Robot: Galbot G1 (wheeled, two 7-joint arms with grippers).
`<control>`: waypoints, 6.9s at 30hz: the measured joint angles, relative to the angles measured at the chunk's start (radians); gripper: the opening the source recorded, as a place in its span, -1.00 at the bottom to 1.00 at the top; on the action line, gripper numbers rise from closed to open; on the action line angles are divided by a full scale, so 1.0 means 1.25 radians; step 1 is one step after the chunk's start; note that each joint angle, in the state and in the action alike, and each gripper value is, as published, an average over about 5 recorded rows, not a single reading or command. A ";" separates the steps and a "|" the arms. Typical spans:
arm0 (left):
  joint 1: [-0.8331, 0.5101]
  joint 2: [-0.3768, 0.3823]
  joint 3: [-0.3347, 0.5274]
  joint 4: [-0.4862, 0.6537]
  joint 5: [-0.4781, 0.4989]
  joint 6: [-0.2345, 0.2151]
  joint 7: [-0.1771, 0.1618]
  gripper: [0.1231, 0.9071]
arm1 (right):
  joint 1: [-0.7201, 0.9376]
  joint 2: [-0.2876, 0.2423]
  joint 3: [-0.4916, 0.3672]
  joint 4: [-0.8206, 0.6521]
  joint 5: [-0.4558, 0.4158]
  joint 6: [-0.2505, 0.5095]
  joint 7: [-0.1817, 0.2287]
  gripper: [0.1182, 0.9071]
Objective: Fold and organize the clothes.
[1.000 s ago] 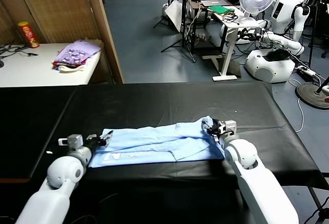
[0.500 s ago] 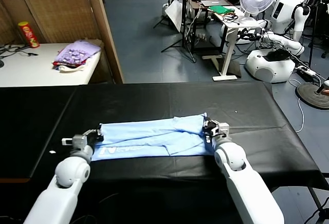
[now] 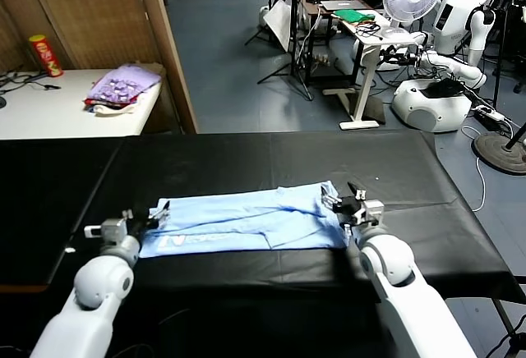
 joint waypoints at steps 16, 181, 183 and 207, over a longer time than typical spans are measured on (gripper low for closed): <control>0.093 -0.098 -0.031 -0.046 0.003 -0.003 0.004 -0.42 | -0.012 0.004 -0.003 0.036 -0.002 0.004 -0.003 0.72; 0.046 -0.132 0.265 -0.160 0.212 -0.239 0.150 0.03 | -0.036 0.109 -0.143 0.087 -0.020 -0.133 -0.028 0.72; 0.047 -0.130 0.262 -0.164 0.193 -0.262 0.169 0.33 | -0.024 0.118 -0.154 0.067 0.004 -0.136 -0.021 0.72; 0.120 -0.076 0.149 -0.194 0.165 -0.320 0.158 0.72 | 0.083 0.169 -0.185 -0.161 -0.085 0.037 -0.076 -0.94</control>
